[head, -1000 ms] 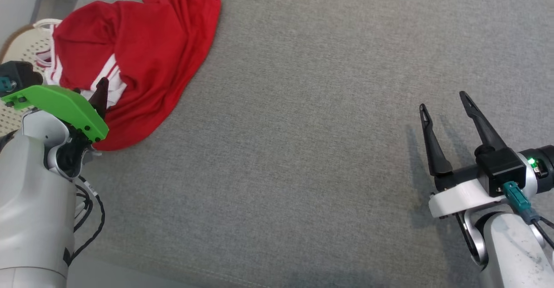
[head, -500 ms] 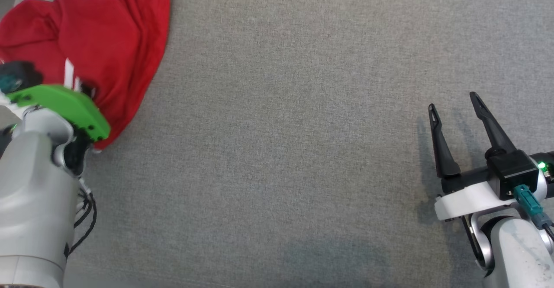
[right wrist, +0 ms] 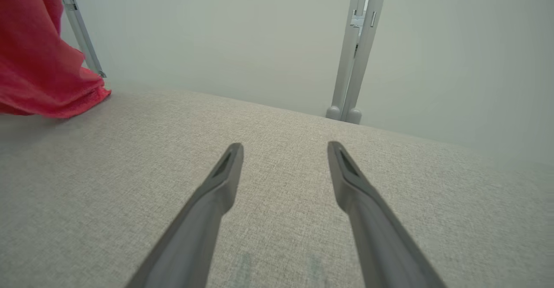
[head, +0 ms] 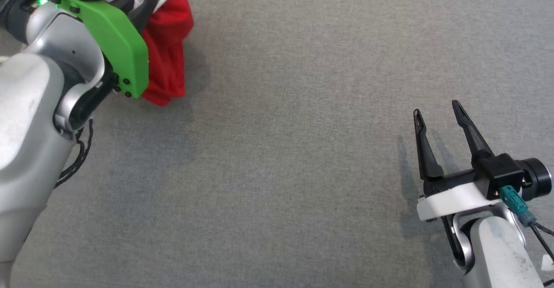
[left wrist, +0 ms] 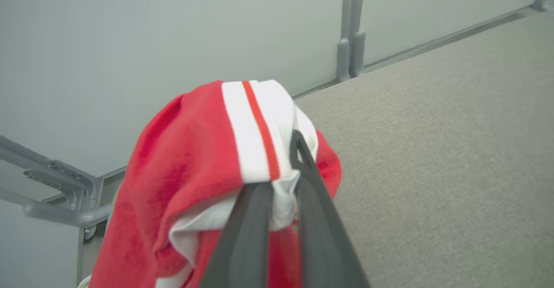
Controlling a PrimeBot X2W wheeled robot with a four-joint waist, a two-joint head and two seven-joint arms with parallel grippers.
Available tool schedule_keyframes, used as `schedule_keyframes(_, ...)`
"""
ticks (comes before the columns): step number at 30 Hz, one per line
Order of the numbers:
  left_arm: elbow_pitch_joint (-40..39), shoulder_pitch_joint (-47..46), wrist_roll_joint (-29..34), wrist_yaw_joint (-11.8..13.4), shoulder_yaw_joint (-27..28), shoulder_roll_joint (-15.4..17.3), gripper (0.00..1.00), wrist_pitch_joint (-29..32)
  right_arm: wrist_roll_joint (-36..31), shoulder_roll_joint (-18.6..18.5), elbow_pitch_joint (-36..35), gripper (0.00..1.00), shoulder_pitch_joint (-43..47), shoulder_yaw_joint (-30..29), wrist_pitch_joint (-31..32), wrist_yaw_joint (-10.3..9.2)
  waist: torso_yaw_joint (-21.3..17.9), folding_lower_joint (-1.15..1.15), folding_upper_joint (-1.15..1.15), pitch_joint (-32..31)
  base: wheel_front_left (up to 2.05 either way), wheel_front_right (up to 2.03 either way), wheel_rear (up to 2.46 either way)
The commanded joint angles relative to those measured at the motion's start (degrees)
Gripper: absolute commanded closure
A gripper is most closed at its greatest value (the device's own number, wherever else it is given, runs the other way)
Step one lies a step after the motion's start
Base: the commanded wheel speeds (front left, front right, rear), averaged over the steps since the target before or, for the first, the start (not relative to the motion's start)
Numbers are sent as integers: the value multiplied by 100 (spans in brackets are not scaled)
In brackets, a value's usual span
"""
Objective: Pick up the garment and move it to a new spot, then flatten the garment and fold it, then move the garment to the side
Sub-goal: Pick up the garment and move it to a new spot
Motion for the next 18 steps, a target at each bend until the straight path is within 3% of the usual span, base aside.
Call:
schedule_keyframes(1,-512,-20,-210,10,-158,111,100,324,173,-6,138,0,-50,34,-61,-8,-475,0,50,-207,0,0,0)
schedule_keyframes(6,-1639,67,-663,48,-340,137,100,1090,524,-3,276,0,-109,140,-90,-8,-946,0,50,-330,0,0,0)
schedule_keyframes(11,-2632,195,-1061,367,-594,-147,100,1771,857,-3,160,0,-122,207,-88,-8,-1604,0,50,-374,0,0,0)
schedule_keyframes(15,-2835,335,-951,578,-994,-574,100,1912,1029,-1,91,0,-76,155,-88,-8,-2077,0,50,-352,0,0,0)
schedule_keyframes(18,-2486,466,-513,710,-1345,-945,100,1606,1138,-2,63,0,7,9,-88,-8,-2349,0,50,-317,0,0,0)
